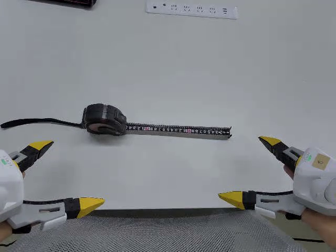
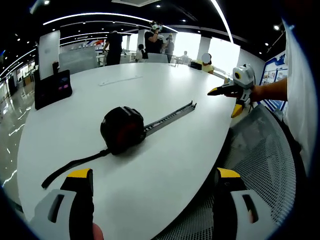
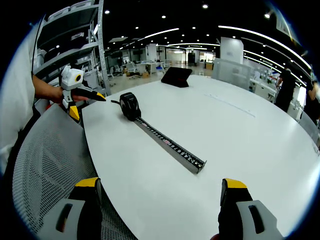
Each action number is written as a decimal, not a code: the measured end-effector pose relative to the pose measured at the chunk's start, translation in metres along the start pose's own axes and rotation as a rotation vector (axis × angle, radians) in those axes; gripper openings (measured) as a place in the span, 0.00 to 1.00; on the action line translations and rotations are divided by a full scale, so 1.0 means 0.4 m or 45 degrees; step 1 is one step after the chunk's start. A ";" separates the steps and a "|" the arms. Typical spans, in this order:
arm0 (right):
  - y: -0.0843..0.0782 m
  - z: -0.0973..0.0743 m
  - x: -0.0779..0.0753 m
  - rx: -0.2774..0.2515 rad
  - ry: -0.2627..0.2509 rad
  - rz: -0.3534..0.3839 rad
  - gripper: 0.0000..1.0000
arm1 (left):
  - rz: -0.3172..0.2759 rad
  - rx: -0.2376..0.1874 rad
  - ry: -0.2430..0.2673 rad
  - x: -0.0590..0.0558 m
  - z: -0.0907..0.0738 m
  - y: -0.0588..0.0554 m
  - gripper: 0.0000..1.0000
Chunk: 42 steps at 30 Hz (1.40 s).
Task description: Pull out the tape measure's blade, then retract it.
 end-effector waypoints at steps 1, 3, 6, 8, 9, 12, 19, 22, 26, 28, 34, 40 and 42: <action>0.000 0.000 0.001 0.003 0.000 -0.002 0.99 | -0.004 -0.005 -0.003 0.000 0.000 0.002 0.99; 0.001 0.000 0.002 0.002 0.001 -0.002 0.99 | -0.001 -0.007 0.003 0.002 0.000 0.003 0.99; 0.002 0.000 0.001 0.001 0.000 -0.004 0.99 | 0.004 -0.008 0.003 0.003 -0.001 0.005 0.99; 0.003 0.000 -0.001 0.000 -0.003 -0.004 0.99 | 0.005 -0.010 0.005 0.004 -0.002 0.008 0.99; 0.003 0.000 -0.001 0.001 -0.002 -0.003 0.99 | 0.005 -0.010 0.007 0.005 -0.002 0.009 0.99; 0.004 0.000 -0.001 0.000 -0.003 -0.007 0.99 | 0.009 -0.008 0.004 0.006 -0.003 0.009 0.99; 0.007 -0.001 -0.001 -0.005 -0.004 -0.005 0.99 | 0.010 -0.014 0.007 0.009 -0.001 0.015 0.99; 0.007 -0.001 -0.001 -0.006 -0.005 -0.005 0.99 | 0.009 -0.015 0.007 0.009 -0.001 0.016 0.99; 0.008 -0.002 -0.002 -0.007 -0.007 -0.003 0.99 | 0.002 -0.019 0.007 0.007 -0.002 0.016 0.99; 0.007 -0.002 -0.002 -0.006 -0.009 -0.007 0.99 | 0.004 -0.017 0.004 0.006 -0.001 0.016 0.99; 0.009 -0.003 -0.002 -0.008 -0.009 -0.007 0.99 | 0.002 -0.017 0.004 0.008 -0.002 0.015 0.99; 0.013 0.003 -0.003 -0.012 -0.004 -0.007 0.99 | -0.006 -0.031 0.013 0.011 0.005 0.028 0.99; 0.016 0.006 -0.008 -0.016 -0.003 -0.007 0.99 | -0.013 -0.039 0.016 0.014 0.008 0.032 0.99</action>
Point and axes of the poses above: the centre of the closed fingertips' face, and the gripper's own axes: z roughly forward along the fingers, x roughly to its left, y roughly out of its top, the point moved 9 cm from there along -z, roughly backward along the fingers, and after that the axes turned 9 degrees about -y, right-handed, at the moved point
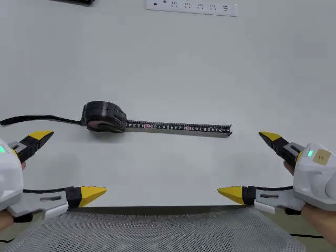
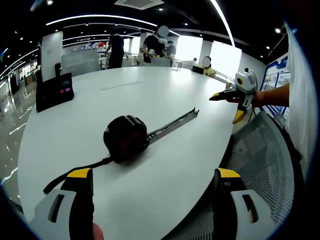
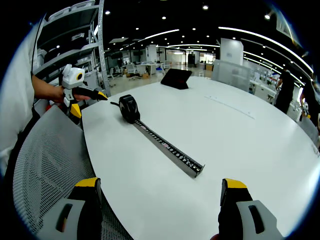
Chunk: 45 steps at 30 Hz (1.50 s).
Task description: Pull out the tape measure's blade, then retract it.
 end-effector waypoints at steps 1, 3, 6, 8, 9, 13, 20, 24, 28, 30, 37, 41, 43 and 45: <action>0.002 0.001 -0.002 -0.002 0.000 0.000 0.99 | -0.004 -0.003 0.002 0.002 0.002 0.002 0.99; 0.005 0.004 -0.008 -0.005 0.001 0.001 0.99 | -0.019 -0.008 0.007 0.008 0.009 0.005 0.99; 0.006 0.009 -0.015 -0.005 0.002 -0.002 0.99 | -0.033 -0.009 0.017 0.015 0.018 0.010 0.99; 0.008 0.011 -0.019 -0.003 0.004 -0.005 0.99 | -0.043 -0.013 0.027 0.020 0.024 0.013 0.99; 0.009 0.013 -0.021 -0.003 0.004 -0.007 0.99 | -0.047 -0.014 0.030 0.022 0.027 0.015 0.99; 0.011 0.017 -0.028 -0.001 0.006 -0.011 0.99 | -0.069 -0.021 0.048 0.032 0.040 0.026 0.98; 0.018 0.023 -0.045 -0.010 -0.005 -0.009 0.99 | -0.108 -0.039 0.065 0.050 0.058 0.036 0.97; 0.018 0.026 -0.047 -0.008 -0.005 -0.010 0.99 | -0.122 -0.048 0.067 0.058 0.069 0.041 0.97; 0.019 0.028 -0.052 -0.008 -0.006 -0.010 0.99 | -0.132 -0.052 0.063 0.064 0.081 0.045 0.96; 0.020 0.030 -0.053 -0.007 -0.007 -0.010 0.99 | -0.136 -0.053 0.057 0.066 0.086 0.049 0.96; 0.021 0.036 -0.058 -0.008 -0.007 -0.009 0.99 | -0.131 -0.054 0.055 0.081 0.105 0.061 0.96; 0.023 0.037 -0.058 -0.005 -0.002 -0.010 0.97 | -0.129 -0.052 0.051 0.086 0.116 0.063 0.95; 0.023 0.038 -0.059 -0.004 -0.002 -0.010 0.97 | -0.130 -0.052 0.050 0.086 0.123 0.064 0.95; 0.021 0.042 -0.062 -0.003 -0.003 -0.009 0.97 | -0.135 -0.055 0.047 0.089 0.131 0.064 0.95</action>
Point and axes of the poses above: the centre of the closed fingertips' face, and the gripper's own axes: z roughly forward along the fingers, x roughly to its left, y roughly out of its top, the point moved 9 cm from there along -z, roughly backward along the fingers, and after that the axes turned 9 degrees about -y, right-handed, at the moved point
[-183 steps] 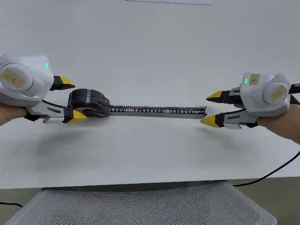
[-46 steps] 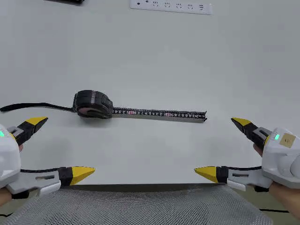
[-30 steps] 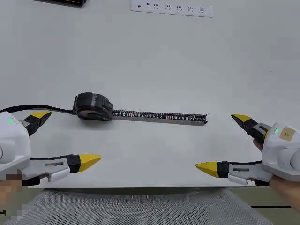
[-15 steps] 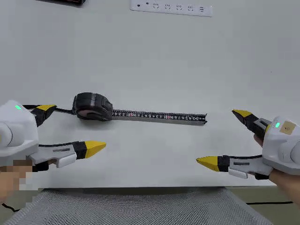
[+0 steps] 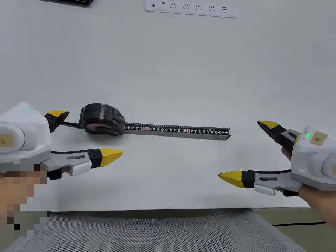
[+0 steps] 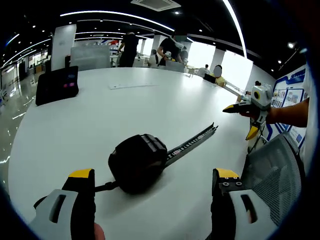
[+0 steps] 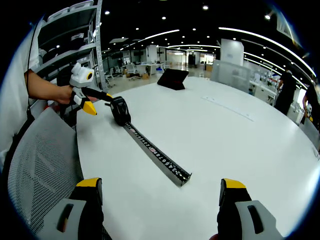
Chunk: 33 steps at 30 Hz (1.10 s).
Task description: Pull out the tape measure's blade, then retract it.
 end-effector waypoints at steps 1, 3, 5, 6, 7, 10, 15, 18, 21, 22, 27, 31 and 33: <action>0.000 0.001 -0.001 0.000 0.000 0.002 0.97 | -0.004 -0.002 -0.001 0.001 0.004 0.000 0.95; 0.000 0.003 -0.002 -0.001 0.000 0.001 0.96 | -0.004 -0.003 -0.002 0.000 0.011 0.004 0.95; 0.002 0.006 -0.003 -0.002 0.004 -0.001 0.94 | -0.005 -0.007 -0.003 0.000 0.018 0.009 0.94; 0.002 0.008 -0.004 -0.002 0.005 -0.001 0.94 | -0.011 -0.013 -0.005 0.000 0.020 0.010 0.94; 0.003 0.010 -0.005 -0.001 0.004 -0.004 0.94 | -0.013 -0.012 -0.003 0.002 0.024 0.011 0.94; 0.003 0.015 -0.008 -0.001 0.009 -0.003 0.93 | -0.033 -0.023 0.000 0.004 0.030 0.012 0.94; 0.012 0.022 -0.015 -0.024 0.012 0.030 0.92 | -0.086 -0.056 0.006 0.009 0.042 0.018 0.93; 0.015 0.024 -0.028 -0.035 0.009 0.042 0.92 | -0.103 -0.067 0.006 0.009 0.047 0.019 0.93; 0.015 0.028 -0.033 -0.036 0.008 0.039 0.92 | -0.116 -0.071 0.007 0.009 0.051 0.019 0.93; 0.015 0.030 -0.034 -0.035 0.008 0.039 0.92 | -0.123 -0.077 0.007 0.009 0.053 0.019 0.93; 0.018 0.036 -0.037 -0.036 0.008 0.036 0.91 | -0.153 -0.090 0.007 0.007 0.060 0.017 0.92; 0.021 0.039 -0.038 -0.038 0.010 0.035 0.91 | -0.162 -0.092 0.001 0.002 0.065 0.015 0.92; 0.022 0.039 -0.039 -0.039 0.011 0.034 0.91 | -0.159 -0.090 0.003 0.001 0.066 0.015 0.92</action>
Point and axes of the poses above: the centre of the closed fingertips' face, and the gripper's own axes: z roughly forward along the fingers, x roughly to its left, y roughly out of its top, the point moved 9 cm from there along -z, roughly backward along the fingers, and after that the axes turned 9 degrees about -y, right-handed, at the moved point
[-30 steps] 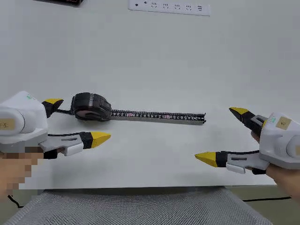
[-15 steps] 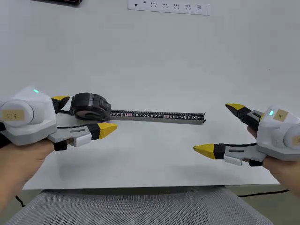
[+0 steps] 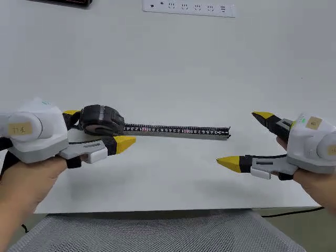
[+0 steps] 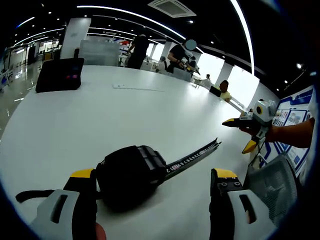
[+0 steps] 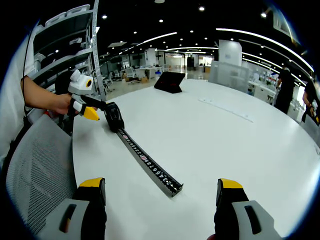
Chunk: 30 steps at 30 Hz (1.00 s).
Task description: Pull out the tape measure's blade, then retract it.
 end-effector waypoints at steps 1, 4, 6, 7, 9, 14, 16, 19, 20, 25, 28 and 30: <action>0.001 0.001 -0.002 -0.001 0.000 -0.001 0.91 | -0.006 -0.005 0.000 0.000 0.000 0.001 0.92; 0.001 0.002 -0.002 0.001 0.003 -0.002 0.90 | -0.016 -0.011 0.005 0.001 0.000 0.001 0.91; 0.001 0.003 -0.004 0.001 0.003 -0.004 0.90 | -0.017 -0.012 0.012 0.001 0.002 0.001 0.90; 0.001 0.004 -0.004 0.001 0.004 -0.003 0.90 | -0.020 -0.015 0.015 0.002 0.002 0.001 0.90; 0.001 0.004 -0.005 0.001 0.009 -0.001 0.88 | -0.028 -0.024 0.020 0.001 0.004 0.001 0.90; 0.003 0.011 -0.014 0.013 0.014 0.002 0.86 | -0.057 -0.050 0.046 0.002 0.008 0.001 0.89; 0.003 0.013 -0.016 0.025 0.018 -0.011 0.84 | -0.061 -0.052 0.056 0.002 0.010 0.001 0.89; 0.004 0.018 -0.023 0.044 0.028 -0.035 0.82 | -0.063 -0.054 0.089 0.000 0.017 0.001 0.88; 0.005 0.019 -0.025 0.046 0.028 -0.040 0.82 | -0.062 -0.053 0.101 -0.001 0.018 0.001 0.88; 0.009 0.025 -0.038 0.064 0.046 -0.072 0.77 | -0.069 -0.059 0.167 -0.001 0.028 0.001 0.84; 0.012 0.030 -0.046 0.069 0.052 -0.084 0.76 | -0.073 -0.061 0.200 -0.002 0.035 0.001 0.83; 0.013 0.035 -0.052 0.074 0.065 -0.094 0.73 | -0.082 -0.069 0.227 -0.002 0.036 0.000 0.83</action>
Point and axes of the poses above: the centre of the closed fingertips' face, and the gripper's own axes: z roughly forward along the fingers, x roughly to its left, y roughly out of its top, the point moved 9 cm from there along -z, roughly backward along the fingers, and after that the axes turned 9 degrees about -y, right-handed, at the moved point
